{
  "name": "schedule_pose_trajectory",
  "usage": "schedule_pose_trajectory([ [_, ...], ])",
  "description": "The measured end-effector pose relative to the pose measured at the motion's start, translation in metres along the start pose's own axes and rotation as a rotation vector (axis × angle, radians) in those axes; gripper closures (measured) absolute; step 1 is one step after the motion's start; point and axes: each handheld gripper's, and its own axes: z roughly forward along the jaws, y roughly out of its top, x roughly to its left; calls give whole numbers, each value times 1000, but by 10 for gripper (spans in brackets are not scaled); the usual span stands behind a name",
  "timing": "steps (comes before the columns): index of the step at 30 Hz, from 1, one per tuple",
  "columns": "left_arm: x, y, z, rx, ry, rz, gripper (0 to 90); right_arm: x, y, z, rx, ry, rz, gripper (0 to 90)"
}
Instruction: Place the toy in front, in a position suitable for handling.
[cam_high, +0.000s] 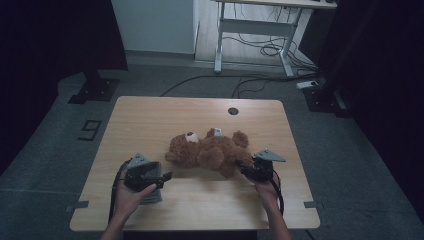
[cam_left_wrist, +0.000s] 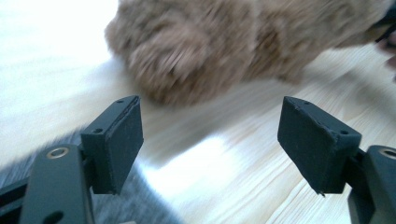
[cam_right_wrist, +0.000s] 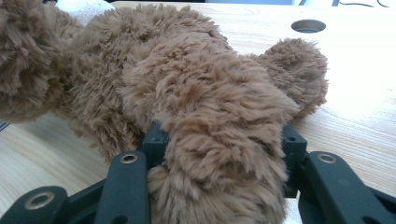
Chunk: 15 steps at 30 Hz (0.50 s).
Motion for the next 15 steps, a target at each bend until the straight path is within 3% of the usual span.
schedule_pose_trajectory([
  [2, 4, -4, 2, 44, 30, -4, 206, 0, -2, -1, 1, 5, -5, 521],
  [5, 7, -12, 3, 72, 94, -5, 200, -1, -5, -1, 1, 12, -3, 519],
  [11, 13, -21, 10, 110, 143, -6, 178, -1, -6, -2, -1, 14, -5, 518],
  [12, 15, -25, 13, 125, 179, 2, 173, -1, -6, -2, -1, 14, -4, 518],
  [15, 19, -30, 18, 152, 217, 11, 168, -1, -7, -2, -1, 15, -4, 518],
])
